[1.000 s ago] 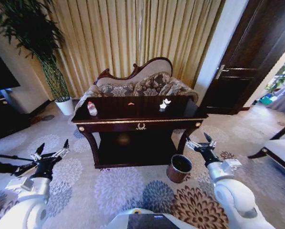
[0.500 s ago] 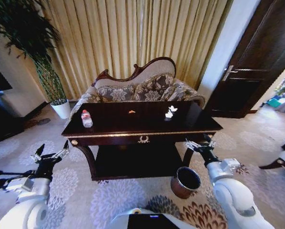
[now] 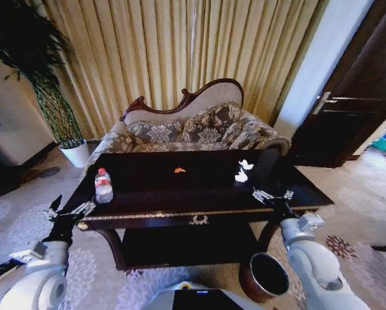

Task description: Move to the front of the table and place the trash on the table into the trash bin.

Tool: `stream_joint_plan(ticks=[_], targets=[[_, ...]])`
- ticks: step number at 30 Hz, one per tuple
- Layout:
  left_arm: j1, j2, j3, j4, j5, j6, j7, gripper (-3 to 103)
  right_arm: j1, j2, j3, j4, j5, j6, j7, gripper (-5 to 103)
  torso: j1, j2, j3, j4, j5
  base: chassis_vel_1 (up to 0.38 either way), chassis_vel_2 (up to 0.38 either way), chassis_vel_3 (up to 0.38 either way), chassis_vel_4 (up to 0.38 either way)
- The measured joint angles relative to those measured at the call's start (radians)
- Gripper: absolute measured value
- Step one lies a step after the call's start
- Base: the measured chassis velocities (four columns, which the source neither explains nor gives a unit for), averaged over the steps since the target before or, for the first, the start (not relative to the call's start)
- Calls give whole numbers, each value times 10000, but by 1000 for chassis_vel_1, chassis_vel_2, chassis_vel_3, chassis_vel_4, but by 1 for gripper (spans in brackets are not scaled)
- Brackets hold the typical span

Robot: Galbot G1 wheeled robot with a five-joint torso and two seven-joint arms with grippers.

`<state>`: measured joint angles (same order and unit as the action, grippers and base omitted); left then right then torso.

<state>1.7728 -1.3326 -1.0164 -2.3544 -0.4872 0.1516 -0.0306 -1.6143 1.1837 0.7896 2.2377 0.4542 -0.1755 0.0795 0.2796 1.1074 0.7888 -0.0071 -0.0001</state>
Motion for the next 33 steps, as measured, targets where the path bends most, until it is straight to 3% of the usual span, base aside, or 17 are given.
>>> stream_joint_plan(ticks=[12, 18, 33], targets=[[110, -20, -103, -3, -25, -86, 13, 100, 204, -24, -129, -92, 139, -320, -1, 100, -25, 12, -9, 0, 2, 5, -10, -10, 9], [110, -19, -132, -76, -46, -69, 13, 100, 464, -218, -148, 57, 689, -845, 210, 100, -9, 3, -3, 0, -2, 0, 0, 0, 0], [172, 57, -187, -371, -47, 225, -55, 100, 2171, -1581, -208, -507, 2705, -2455, 1314, 100, -12, 4, -4, 2, 0, 0, 0, 0, 0]])
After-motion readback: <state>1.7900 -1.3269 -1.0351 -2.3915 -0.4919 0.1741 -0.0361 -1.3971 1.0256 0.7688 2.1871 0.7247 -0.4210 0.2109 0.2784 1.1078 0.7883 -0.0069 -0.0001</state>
